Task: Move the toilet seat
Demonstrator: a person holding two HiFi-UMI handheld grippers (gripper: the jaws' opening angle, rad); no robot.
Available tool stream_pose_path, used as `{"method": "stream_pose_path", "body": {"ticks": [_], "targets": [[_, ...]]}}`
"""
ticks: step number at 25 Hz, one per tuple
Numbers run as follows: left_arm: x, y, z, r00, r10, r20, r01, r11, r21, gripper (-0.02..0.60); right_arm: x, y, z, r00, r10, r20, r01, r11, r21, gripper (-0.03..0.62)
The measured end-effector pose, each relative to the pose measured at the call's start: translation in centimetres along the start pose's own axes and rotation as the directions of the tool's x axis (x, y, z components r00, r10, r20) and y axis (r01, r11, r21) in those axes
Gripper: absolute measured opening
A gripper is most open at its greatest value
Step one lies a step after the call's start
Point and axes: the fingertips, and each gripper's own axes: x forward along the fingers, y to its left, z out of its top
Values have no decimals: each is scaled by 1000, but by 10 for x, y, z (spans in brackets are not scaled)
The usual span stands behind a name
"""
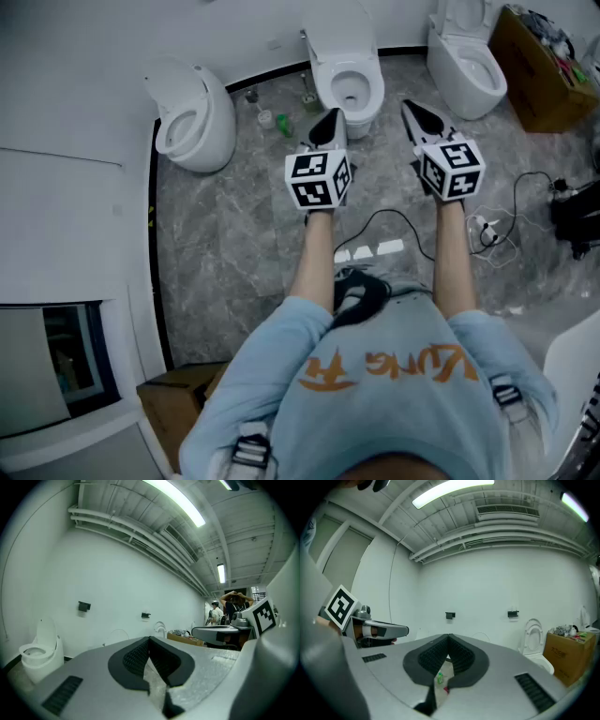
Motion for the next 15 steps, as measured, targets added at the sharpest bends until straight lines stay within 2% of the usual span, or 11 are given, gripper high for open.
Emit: {"method": "stream_pose_path", "body": {"ticks": [4, 8, 15], "targets": [[-3, -8, 5, 1000, -7, 2, 7, 1000, 25, -3, -4, 4, 2, 999, 33, 6, -33, 999, -9, -3], [-1, -7, 10, 1000, -1, 5, 0, 1000, 31, -3, -4, 4, 11, 997, 51, 56, -51, 999, -6, -5], [-1, -13, 16, 1000, -10, 1, 10, 997, 79, -3, -13, -33, 17, 996, -35, 83, 28, 997, 74, -3]]}}
